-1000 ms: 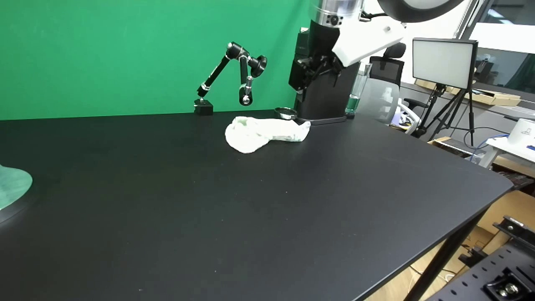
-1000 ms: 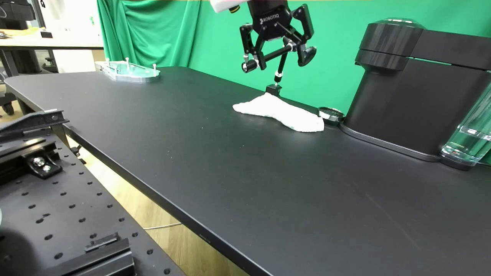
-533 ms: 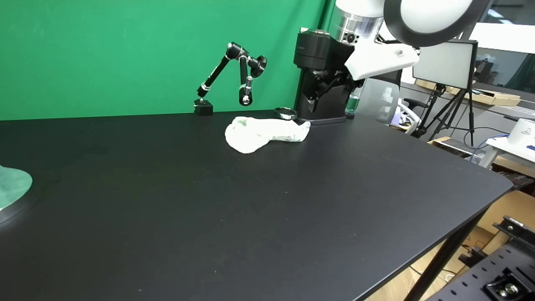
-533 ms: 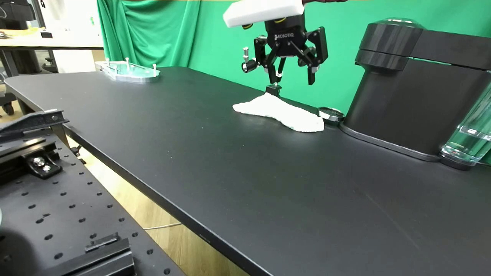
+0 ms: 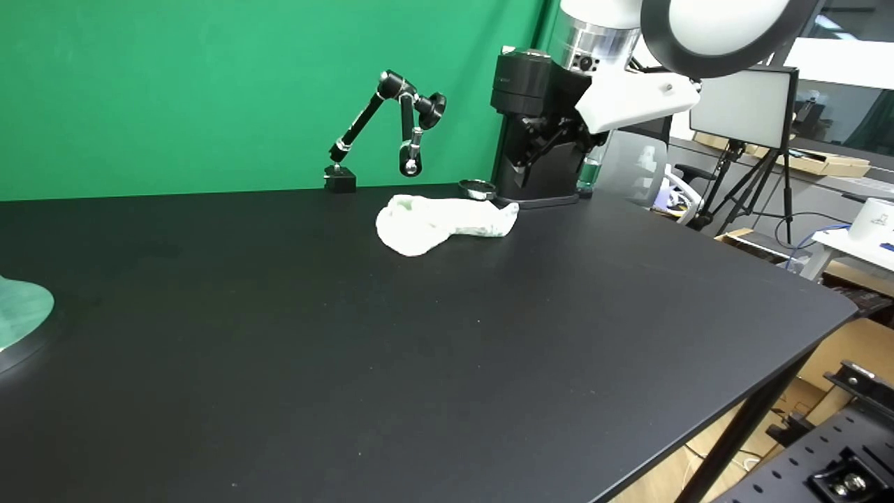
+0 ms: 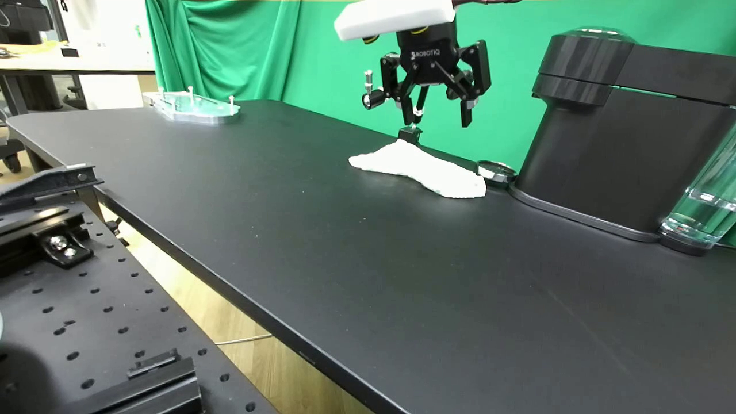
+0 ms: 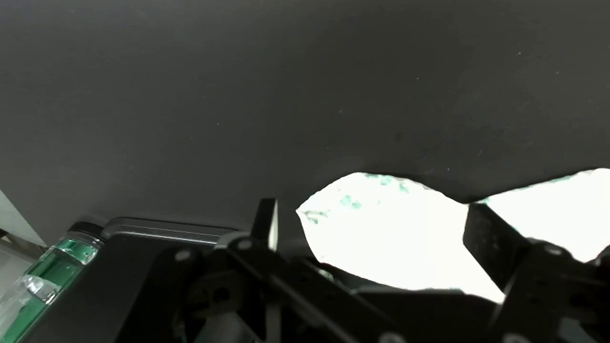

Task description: Hang the white cloth on the black object

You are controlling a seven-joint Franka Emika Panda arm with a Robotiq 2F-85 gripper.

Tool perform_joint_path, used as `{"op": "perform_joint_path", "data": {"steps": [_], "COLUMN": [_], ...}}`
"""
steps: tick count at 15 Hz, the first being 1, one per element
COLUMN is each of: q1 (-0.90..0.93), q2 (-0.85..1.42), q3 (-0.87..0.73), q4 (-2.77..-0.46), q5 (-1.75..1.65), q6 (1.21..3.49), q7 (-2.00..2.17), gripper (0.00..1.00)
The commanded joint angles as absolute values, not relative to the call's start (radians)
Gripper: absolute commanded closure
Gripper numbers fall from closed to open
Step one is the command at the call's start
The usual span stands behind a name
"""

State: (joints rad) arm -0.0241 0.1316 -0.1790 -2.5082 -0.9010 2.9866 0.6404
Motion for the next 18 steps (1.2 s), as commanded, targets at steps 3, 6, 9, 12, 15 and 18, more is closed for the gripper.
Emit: {"op": "perform_joint_path", "data": {"steps": [3,6,9,12,15,18], "q1": [0.005,0.016,0.019,0.021,0.029,0.024], "q2": [0.160,0.220,0.304,0.392,0.471,0.536], "q3": [-0.213,-0.252,-0.261,-0.249,-0.246,-0.240], "q4": [-2.436,-2.335,-2.258,-2.219,-2.186,-2.152], "q5": [-0.989,-1.136,-1.163,-1.134,-1.120,-1.100], "q6": [2.967,2.989,2.987,2.987,2.997,3.032], "q7": [0.820,0.968,1.025,1.026,1.028,1.026], "gripper": [0.00,0.00,0.00,0.00,0.00,0.00]}}
